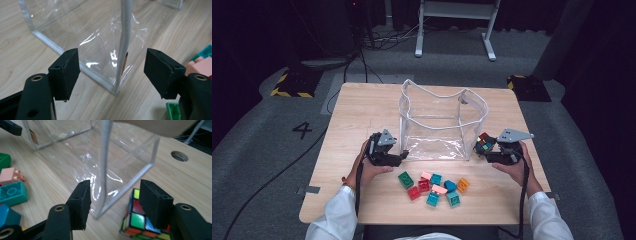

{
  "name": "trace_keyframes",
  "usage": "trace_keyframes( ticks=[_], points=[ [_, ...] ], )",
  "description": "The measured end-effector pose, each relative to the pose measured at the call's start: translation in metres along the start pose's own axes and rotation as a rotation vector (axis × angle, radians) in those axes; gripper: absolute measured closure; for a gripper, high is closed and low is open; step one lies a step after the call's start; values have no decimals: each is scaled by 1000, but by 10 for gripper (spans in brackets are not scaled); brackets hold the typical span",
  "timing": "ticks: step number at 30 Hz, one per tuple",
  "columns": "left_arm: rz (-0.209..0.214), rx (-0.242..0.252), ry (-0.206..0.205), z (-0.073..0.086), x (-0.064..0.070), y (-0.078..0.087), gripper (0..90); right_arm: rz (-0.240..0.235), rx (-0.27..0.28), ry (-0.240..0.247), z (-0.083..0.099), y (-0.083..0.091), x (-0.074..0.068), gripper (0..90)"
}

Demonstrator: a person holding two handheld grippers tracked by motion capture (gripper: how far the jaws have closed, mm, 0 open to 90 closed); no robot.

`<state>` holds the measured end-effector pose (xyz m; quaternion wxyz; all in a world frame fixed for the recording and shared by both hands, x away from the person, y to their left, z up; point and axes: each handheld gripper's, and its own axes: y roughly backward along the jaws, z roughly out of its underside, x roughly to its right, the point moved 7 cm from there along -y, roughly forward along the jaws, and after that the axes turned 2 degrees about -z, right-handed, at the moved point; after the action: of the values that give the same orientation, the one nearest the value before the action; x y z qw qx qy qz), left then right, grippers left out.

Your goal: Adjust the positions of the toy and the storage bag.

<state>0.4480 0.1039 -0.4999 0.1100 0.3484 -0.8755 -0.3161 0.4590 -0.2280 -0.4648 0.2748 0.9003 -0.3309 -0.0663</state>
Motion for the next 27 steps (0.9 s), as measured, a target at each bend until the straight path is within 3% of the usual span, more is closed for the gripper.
trace_keyframes(
  ticks=[1, 2, 5, 7, 12, 13, 14, 15, 17, 19, 21, 27],
  points=[
    [7, 24, 24, -3, 2, -2, 297, 1, 2, 4, -2, -3, -1, 433],
    [-9, 32, 21, -6, 1, -2, 307, -1, 3, -4, -3, -5, -3, 430],
    [-4, 45, 31, -10, 2, -4, 334, 4, 5, -11, -6, -12, -4, 435],
    [-20, 59, 17, -13, 0, -5, 427, -2, -4, -9, -7, -18, -6, 456],
    [1, 64, 4, -16, 4, -11, 558, -27, -12, -1, -6, -28, -10, 594],
    [5, 58, -15, -17, 4, -12, 629, -41, -11, 10, -6, -31, -13, 670],
    [5, 58, -15, -17, 4, -12, 676, -44, -23, 21, -4, -33, -16, 679],
    [5, 54, -42, -17, 6, -13, 714, -21, -27, 38, -4, -34, -17, 710],
    [-6, 49, -54, -17, 6, -12, 769, -15, -28, 36, -4, -33, -19, 742],
    [-7, 56, -65, -16, 5, -9, 799, -12, -14, 40, -3, -31, -17, 816],
    [5, 64, -49, -16, 6, -8, 811, -11, -10, 38, -3, -31, -16, 829],
    [4, 57, -59, -10, 4, -4, 839, -34, 17, 35, 0, -30, -19, 867]
  ],
)
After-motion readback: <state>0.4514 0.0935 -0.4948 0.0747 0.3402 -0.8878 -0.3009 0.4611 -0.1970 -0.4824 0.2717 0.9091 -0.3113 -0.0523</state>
